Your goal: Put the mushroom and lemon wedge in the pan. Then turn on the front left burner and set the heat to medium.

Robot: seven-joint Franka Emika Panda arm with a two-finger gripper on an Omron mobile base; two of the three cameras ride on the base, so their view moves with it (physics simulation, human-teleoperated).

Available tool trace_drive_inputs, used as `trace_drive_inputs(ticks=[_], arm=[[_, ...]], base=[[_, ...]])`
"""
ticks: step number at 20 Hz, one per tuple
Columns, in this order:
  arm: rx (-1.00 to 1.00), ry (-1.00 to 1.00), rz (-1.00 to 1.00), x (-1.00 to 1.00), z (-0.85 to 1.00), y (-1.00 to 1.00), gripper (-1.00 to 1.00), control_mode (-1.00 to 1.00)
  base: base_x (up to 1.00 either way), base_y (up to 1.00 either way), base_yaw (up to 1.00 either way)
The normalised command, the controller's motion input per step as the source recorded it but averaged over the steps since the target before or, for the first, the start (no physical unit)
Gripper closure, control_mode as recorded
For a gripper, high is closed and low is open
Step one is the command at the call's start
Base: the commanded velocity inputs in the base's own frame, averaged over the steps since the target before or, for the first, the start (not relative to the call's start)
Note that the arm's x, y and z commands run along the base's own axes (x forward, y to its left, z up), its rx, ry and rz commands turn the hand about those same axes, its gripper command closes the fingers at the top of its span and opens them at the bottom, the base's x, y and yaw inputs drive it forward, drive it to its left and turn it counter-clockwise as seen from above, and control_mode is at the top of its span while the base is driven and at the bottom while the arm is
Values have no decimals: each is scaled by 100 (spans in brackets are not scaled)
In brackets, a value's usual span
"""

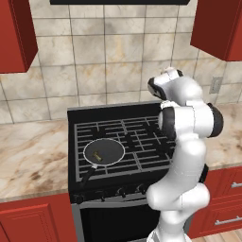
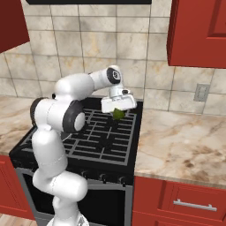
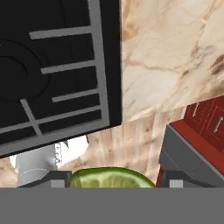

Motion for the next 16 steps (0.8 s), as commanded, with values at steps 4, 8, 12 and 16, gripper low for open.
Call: trace_drive_inputs(ticks=[4, 8, 12, 16], arm=[[16, -18, 3, -28, 92, 59, 100, -100], [37, -13, 1, -12, 95, 40, 100, -100], [30, -7, 15, -7, 40, 53, 100, -100], [2, -3, 26, 0, -3, 75, 100, -100]], base=[[0, 0, 0], [0, 0, 0], [0, 0, 0], [0, 0, 0]])
